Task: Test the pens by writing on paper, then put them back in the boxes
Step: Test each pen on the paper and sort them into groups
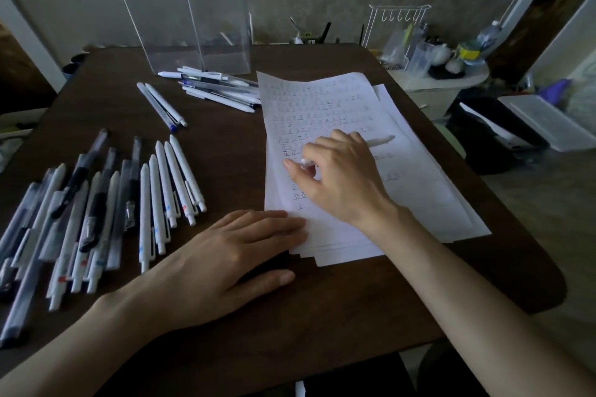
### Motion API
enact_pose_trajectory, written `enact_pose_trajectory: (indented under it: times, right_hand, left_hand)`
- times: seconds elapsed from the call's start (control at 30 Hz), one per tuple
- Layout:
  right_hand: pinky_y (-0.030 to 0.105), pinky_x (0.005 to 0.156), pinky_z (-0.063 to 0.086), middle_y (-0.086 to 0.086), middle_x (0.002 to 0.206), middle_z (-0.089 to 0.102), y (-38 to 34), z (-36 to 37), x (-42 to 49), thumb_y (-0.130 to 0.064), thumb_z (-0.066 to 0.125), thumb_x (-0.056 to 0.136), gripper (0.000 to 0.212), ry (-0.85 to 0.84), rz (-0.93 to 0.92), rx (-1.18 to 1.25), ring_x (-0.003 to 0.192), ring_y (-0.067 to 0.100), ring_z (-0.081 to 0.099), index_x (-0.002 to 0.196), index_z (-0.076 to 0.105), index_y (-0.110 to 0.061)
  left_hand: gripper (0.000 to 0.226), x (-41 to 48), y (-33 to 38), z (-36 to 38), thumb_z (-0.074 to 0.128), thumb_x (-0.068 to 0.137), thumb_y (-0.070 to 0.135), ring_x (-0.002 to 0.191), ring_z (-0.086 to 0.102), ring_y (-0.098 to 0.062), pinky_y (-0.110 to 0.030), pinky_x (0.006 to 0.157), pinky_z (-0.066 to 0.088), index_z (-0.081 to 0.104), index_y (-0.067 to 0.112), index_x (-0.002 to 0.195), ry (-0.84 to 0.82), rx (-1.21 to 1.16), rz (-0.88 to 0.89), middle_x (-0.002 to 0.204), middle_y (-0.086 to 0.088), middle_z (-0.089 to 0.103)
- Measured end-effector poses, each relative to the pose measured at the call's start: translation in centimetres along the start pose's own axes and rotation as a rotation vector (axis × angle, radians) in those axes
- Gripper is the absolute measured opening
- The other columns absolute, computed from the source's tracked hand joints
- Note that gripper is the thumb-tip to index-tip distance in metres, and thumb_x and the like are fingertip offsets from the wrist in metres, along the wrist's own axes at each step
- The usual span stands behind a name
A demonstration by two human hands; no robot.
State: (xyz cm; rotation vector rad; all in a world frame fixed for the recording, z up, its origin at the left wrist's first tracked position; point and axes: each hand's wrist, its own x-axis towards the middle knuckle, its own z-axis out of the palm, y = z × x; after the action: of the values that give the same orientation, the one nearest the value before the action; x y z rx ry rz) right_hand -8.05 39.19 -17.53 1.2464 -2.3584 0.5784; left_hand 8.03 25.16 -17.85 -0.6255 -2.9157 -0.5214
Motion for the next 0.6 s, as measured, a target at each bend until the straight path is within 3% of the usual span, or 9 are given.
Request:
enact_pose_trajectory:
  times: [0.17, 0.23, 0.3, 0.37, 0.43, 0.53, 0.6]
  right_hand:
    - [0.028, 0.067, 0.019, -0.009, 0.057, 0.045, 0.3, -0.1, -0.1, -0.037, 0.036, 0.089, 0.038, 0.028, 0.015, 0.029, 0.065, 0.013, 0.037, 0.056, 0.042, -0.018]
    - [0.028, 0.067, 0.025, -0.009, 0.061, 0.047, 0.4, -0.2, 0.1, -0.042, 0.043, 0.09, 0.037, 0.056, -0.01, 0.054, 0.065, 0.013, 0.042, 0.062, 0.045, -0.018]
    - [0.027, 0.065, 0.038, -0.001, 0.073, 0.057, 0.5, -0.5, 0.3, -0.041, 0.056, 0.087, 0.031, 0.102, -0.075, 0.112, 0.069, 0.013, 0.051, 0.078, 0.06, -0.012]
    - [0.022, 0.065, 0.05, 0.01, 0.091, 0.061, 0.5, -1.1, 0.4, -0.019, 0.066, 0.086, 0.027, 0.183, -0.129, 0.195, 0.077, 0.016, 0.059, 0.105, 0.065, 0.0]
    - [0.014, 0.072, 0.048, 0.017, 0.099, 0.061, 0.5, -2.1, 0.5, 0.0, 0.057, 0.089, 0.028, 0.337, -0.122, 0.265, 0.082, 0.017, 0.059, 0.116, 0.06, 0.007]
    - [0.008, 0.081, 0.038, 0.01, 0.102, 0.057, 0.3, -4.1, 0.5, -0.014, 0.038, 0.095, 0.036, 0.445, 0.009, 0.398, 0.09, 0.008, 0.052, 0.113, 0.06, 0.008]
    - [0.009, 0.073, 0.04, 0.003, 0.088, 0.063, 0.4, -4.7, 0.0, -0.036, 0.032, 0.096, 0.05, 0.403, 0.155, 0.479, 0.079, 0.0, 0.054, 0.103, 0.066, 0.001]
  left_hand:
    - [0.049, 0.0, 0.0, 0.0, 0.035, 0.097, 0.049, 0.135, 0.03, -0.002, -0.029, 0.106, 0.03, 0.044, 0.024, 0.139, -0.002, 0.012, -0.002, 0.145, 0.013, 0.038]
    - [0.05, 0.0, 0.0, 0.0, 0.035, 0.097, 0.049, 0.135, 0.031, -0.002, -0.028, 0.106, 0.03, 0.044, 0.024, 0.139, -0.003, 0.016, 0.0, 0.145, 0.012, 0.039]
    - [0.05, 0.0, 0.0, 0.0, 0.035, 0.097, 0.049, 0.135, 0.031, -0.002, -0.027, 0.107, 0.029, 0.044, 0.023, 0.139, -0.003, 0.017, 0.001, 0.145, 0.011, 0.039]
    - [0.05, 0.0, 0.0, 0.0, 0.036, 0.097, 0.049, 0.135, 0.031, -0.002, -0.027, 0.107, 0.028, 0.045, 0.023, 0.139, -0.001, 0.012, -0.002, 0.145, 0.011, 0.04]
    - [0.05, 0.0, 0.0, 0.0, 0.036, 0.097, 0.049, 0.135, 0.031, -0.002, -0.026, 0.107, 0.028, 0.045, 0.023, 0.138, 0.003, 0.012, -0.004, 0.144, 0.011, 0.04]
    - [0.05, 0.0, 0.0, 0.0, 0.036, 0.096, 0.049, 0.134, 0.031, -0.001, -0.026, 0.108, 0.027, 0.046, 0.023, 0.138, 0.0, 0.009, -0.009, 0.144, 0.011, 0.04]
    - [0.05, 0.0, 0.1, -0.1, 0.035, 0.096, 0.049, 0.134, 0.031, -0.001, -0.025, 0.108, 0.027, 0.045, 0.024, 0.138, -0.001, 0.005, -0.012, 0.144, 0.011, 0.04]
